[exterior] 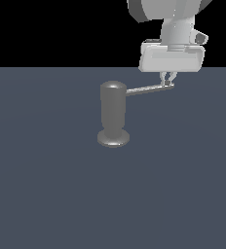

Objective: Turn on the faucet by rotating a designated handle.

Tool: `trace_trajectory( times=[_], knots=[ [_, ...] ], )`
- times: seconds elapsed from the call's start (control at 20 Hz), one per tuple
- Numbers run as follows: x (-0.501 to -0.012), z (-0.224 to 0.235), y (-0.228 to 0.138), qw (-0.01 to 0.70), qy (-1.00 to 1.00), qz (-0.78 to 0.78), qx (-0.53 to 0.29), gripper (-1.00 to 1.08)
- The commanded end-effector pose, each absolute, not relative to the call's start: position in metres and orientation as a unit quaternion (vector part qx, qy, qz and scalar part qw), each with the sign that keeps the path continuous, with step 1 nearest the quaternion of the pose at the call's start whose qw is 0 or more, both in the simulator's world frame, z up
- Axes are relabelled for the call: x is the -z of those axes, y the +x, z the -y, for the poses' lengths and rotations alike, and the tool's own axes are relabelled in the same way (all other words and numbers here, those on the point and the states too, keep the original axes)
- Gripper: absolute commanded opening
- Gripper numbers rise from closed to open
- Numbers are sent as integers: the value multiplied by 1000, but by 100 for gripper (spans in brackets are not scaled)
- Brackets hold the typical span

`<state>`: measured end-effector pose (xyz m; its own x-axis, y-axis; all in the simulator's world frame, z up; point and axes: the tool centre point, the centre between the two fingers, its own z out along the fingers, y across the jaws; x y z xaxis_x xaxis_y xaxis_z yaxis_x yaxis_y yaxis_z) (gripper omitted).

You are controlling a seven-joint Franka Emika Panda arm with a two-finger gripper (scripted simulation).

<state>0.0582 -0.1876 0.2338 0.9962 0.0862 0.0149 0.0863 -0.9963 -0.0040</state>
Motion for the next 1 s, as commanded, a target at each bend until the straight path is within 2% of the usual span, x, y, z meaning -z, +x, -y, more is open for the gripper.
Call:
trace_trajectory(
  times=[0.0, 0.95],
  knots=[
    [-231, 186, 68, 1, -999, 44, 8, -100],
    [-227, 180, 116, 1, -999, 38, 5, -100]
  ],
)
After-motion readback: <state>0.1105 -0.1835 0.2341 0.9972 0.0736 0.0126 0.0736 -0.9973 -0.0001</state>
